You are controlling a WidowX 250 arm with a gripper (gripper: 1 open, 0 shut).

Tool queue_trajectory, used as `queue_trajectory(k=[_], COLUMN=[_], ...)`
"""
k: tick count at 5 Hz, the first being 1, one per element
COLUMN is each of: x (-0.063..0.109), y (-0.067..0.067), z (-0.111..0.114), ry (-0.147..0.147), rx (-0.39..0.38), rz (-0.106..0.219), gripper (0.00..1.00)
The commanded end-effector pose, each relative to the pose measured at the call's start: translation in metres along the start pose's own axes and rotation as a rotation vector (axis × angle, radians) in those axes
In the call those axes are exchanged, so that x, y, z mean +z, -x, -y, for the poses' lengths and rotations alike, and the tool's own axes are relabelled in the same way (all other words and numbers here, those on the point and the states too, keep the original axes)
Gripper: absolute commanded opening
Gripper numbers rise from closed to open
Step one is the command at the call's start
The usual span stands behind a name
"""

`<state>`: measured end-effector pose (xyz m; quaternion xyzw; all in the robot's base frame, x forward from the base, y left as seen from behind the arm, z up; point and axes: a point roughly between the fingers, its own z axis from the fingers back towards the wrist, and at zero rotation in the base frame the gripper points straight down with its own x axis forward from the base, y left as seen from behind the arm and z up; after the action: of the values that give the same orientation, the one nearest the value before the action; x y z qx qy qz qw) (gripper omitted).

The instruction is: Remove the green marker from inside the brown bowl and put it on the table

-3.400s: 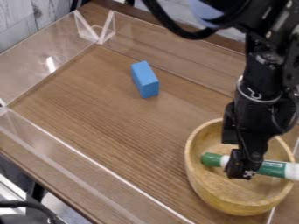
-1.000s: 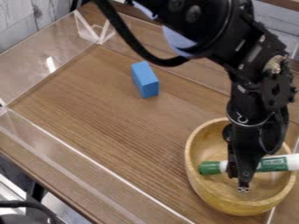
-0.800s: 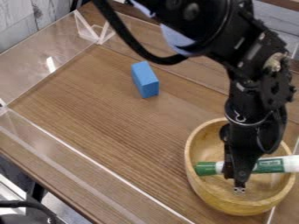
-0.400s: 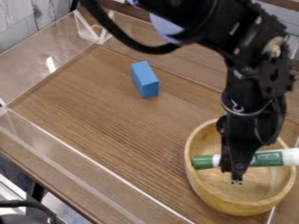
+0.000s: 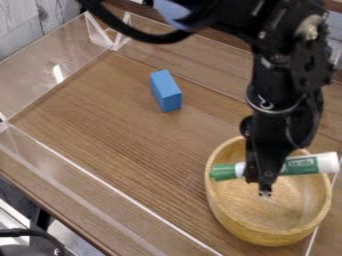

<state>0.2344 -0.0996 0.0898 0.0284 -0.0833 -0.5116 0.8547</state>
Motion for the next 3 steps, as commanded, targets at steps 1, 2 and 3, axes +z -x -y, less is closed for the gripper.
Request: queue_trajectory(k=[1, 2, 3], x=[0.0181, 0.02, 0.0212], y=[-0.0032, 0.0009, 0.0032], z=[-0.0097, -0.0093, -0.008], ry=[-0.053, -0.057, -0.058], rx=[0.014, 0.018, 0.024], rz=[0.057, 0.06, 0.06], gripper=[0.0, 0.0, 0.0])
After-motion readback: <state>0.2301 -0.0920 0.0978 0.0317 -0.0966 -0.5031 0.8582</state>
